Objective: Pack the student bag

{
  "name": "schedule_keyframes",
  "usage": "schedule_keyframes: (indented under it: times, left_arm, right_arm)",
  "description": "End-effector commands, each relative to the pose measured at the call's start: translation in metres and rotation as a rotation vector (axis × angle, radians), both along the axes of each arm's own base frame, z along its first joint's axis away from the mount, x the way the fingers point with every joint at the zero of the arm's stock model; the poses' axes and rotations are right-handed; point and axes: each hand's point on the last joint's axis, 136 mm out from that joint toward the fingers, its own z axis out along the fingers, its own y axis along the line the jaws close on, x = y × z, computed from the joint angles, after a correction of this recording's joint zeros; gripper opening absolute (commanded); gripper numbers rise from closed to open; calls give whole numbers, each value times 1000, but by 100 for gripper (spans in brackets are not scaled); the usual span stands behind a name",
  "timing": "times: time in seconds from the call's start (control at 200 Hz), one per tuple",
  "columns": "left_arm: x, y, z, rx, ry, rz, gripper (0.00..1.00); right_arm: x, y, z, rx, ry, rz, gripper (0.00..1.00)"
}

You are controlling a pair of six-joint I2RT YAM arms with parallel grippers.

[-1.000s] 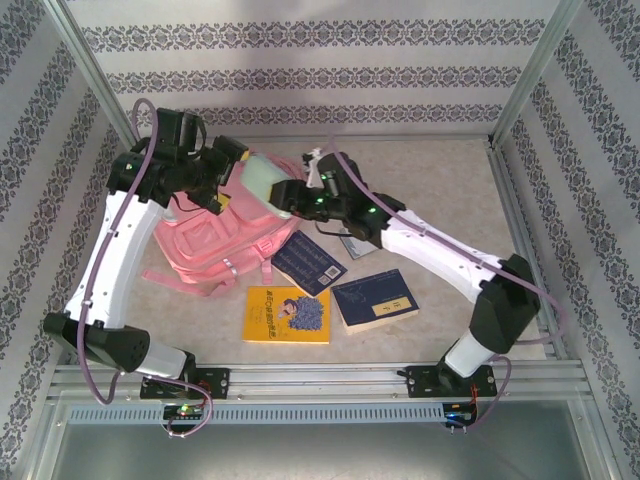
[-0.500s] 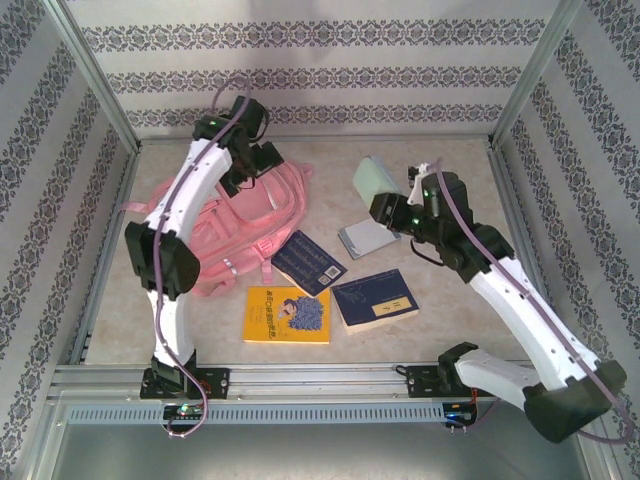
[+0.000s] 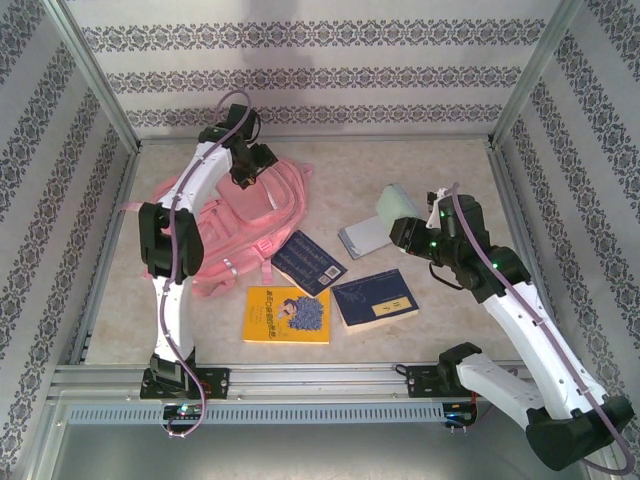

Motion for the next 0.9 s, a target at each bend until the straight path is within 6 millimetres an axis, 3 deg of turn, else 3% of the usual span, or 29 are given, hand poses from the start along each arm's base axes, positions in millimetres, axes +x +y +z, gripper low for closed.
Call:
schedule_keyframes:
  times: [0.0,0.155,0.45,0.515,0.625,0.74,0.894]
  left_arm:
    - [14,-10,-8,-63,-24,2,66]
    - [19,-6,-21,-78,-11,22,61]
    - [28,-12,-38,-175,16,8,21]
    - [28,-14,-32,-179,3,-12,13]
    - [27,-17,-9,-193,-36,-50,0]
    - [15,-25,27,-188,-65,-120,0]
    - [-13,-30,97,-139,-155,-232,0]
  right_arm:
    - [0,-6,-2,-20,1,-9,36]
    - [2,-7,0,-14,1,-15,36]
    - [0,-9,-4,-14,11,-28,33]
    - [0,-10,-1,-21,4,-26,32]
    - [2,-11,5,-29,-11,-26,31]
    - [6,-12,8,-42,-20,-31,30]
    - [14,-4,19,-54,-52,-10,28]
